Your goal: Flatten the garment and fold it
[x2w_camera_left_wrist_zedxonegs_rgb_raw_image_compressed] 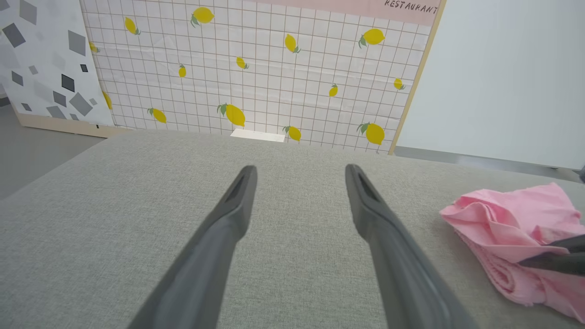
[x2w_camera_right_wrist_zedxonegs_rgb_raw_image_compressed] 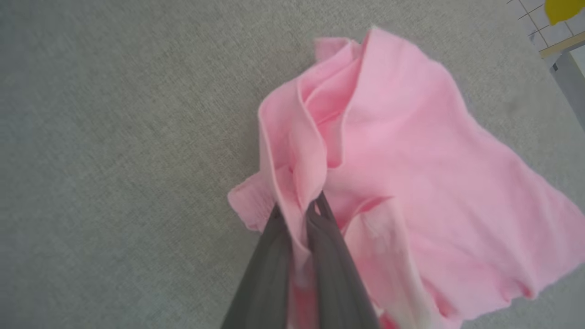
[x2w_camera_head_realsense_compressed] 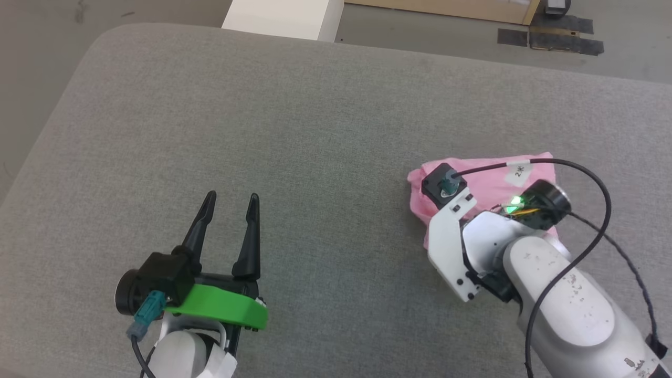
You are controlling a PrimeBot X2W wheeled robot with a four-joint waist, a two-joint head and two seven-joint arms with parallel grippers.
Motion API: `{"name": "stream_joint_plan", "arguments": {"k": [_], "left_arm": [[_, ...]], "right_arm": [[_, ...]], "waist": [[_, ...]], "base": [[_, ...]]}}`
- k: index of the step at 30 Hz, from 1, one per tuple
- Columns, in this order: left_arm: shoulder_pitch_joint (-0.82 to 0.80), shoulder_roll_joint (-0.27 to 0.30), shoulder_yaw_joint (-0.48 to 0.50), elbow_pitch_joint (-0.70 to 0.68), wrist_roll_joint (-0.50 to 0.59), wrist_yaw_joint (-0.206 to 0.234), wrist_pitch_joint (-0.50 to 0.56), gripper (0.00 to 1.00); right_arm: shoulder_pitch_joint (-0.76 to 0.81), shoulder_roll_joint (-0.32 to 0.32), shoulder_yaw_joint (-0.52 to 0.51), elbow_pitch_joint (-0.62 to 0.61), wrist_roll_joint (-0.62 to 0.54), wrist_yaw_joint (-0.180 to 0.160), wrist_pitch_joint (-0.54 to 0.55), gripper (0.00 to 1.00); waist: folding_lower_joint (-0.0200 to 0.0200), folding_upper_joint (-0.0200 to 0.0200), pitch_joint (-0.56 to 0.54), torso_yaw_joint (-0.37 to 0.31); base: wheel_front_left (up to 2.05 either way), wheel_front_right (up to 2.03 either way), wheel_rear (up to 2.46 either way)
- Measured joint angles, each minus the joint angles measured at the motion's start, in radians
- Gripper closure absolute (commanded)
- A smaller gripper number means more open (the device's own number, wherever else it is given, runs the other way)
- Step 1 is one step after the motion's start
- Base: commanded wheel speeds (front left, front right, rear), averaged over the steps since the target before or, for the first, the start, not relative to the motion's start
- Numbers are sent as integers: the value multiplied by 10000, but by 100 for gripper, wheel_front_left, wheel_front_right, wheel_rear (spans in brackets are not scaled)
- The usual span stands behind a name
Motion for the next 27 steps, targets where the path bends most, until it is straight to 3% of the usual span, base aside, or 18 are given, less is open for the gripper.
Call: {"name": "stream_joint_plan", "arguments": {"k": [1,2,7,11,19,27], "left_arm": [[0,0,10,0,0,2,0,0],[0,0,21,4,0,2,2,0],[28,0,46,90,10,4,2,0],[51,0,92,121,15,2,0,0],[136,-6,247,107,10,2,0,0],[298,-8,562,50,2,19,0,0]], "right_arm": [[6,48,52,69,171,0,-36,57],[12,104,111,94,351,0,-109,0],[202,349,35,-253,1327,0,-579,0],[602,560,-537,-1241,1772,0,-1471,0],[2071,1243,-3012,-3521,1152,0,-4915,0],[3863,1632,-4817,-4146,307,0,-7912,0]], "waist": [[0,0,6,4],[0,0,0,-7],[0,0,-146,-175],[0,0,-347,-393],[0,0,-754,-984],[0,0,-1081,-1632]], "base": [[0,0,0],[0,0,0],[0,0,0],[0,0,0],[0,0,0],[0,0,0]]}}
